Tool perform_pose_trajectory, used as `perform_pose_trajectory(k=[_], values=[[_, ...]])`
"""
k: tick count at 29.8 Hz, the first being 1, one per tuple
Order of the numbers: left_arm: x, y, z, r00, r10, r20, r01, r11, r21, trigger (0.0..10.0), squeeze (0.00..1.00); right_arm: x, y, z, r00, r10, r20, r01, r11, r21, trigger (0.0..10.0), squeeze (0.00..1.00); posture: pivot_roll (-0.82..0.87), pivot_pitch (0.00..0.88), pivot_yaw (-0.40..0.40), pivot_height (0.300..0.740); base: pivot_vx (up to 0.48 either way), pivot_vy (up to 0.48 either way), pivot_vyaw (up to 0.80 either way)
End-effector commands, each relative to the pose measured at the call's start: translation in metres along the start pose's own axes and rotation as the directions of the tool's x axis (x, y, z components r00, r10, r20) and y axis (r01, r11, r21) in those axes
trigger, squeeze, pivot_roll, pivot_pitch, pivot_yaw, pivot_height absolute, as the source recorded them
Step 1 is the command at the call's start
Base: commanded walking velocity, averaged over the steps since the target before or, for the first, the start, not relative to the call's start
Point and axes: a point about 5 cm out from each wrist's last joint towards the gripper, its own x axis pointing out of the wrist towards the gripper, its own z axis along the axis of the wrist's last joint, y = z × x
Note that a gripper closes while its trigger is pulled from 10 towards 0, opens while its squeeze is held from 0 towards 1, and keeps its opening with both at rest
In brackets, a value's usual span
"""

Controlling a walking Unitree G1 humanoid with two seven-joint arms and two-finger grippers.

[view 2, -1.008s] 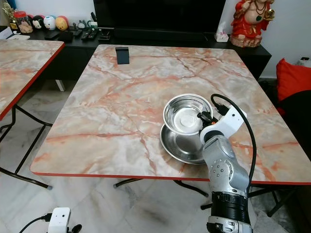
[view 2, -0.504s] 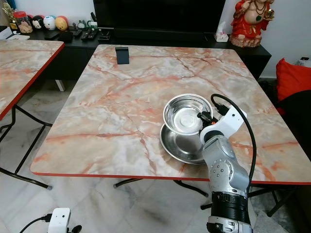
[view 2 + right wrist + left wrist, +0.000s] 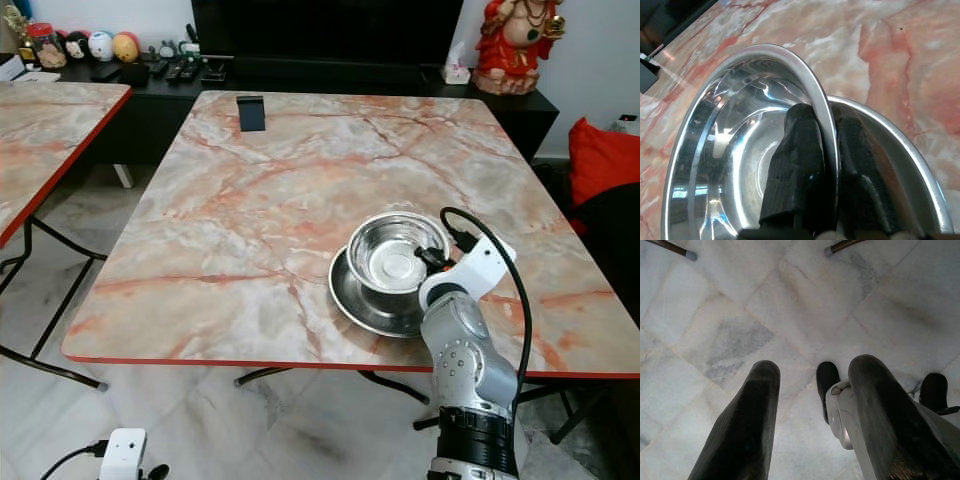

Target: Setting the table

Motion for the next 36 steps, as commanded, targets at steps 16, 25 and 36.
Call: perform_pose_trajectory(k=[16, 25, 36], values=[[-0.001, 0.003, -0.005, 1.0, 0.003, -0.026, -0.003, 1.0, 0.016, 10.0, 0.0, 0.0, 0.003, -0.003, 0.999, -0.006, -0.039, 0.006, 1.0, -0.006, 10.0, 0.0, -0.07, 0.0, -0.038, 0.74, 0.0, 0.0, 0.0], [-0.001, 0.003, -0.003, 1.0, 0.003, -0.02, -0.003, 1.0, 0.018, 10.0, 0.0, 0.001, -0.004, -0.011, 0.995, -0.053, -0.088, 0.05, 0.998, -0.035, 10.0, 0.0, -0.07, 0.0, -0.036, 0.74, 0.0, 0.0, 0.0], [-0.001, 0.002, -0.003, 1.0, 0.002, -0.018, -0.002, 1.0, 0.019, 10.0, 0.0, 0.001, -0.004, -0.013, 0.993, -0.051, -0.105, 0.047, 0.998, -0.041, 10.0, 0.57, -0.07, 0.0, -0.036, 0.74, 0.0, 0.0, 0.0]])
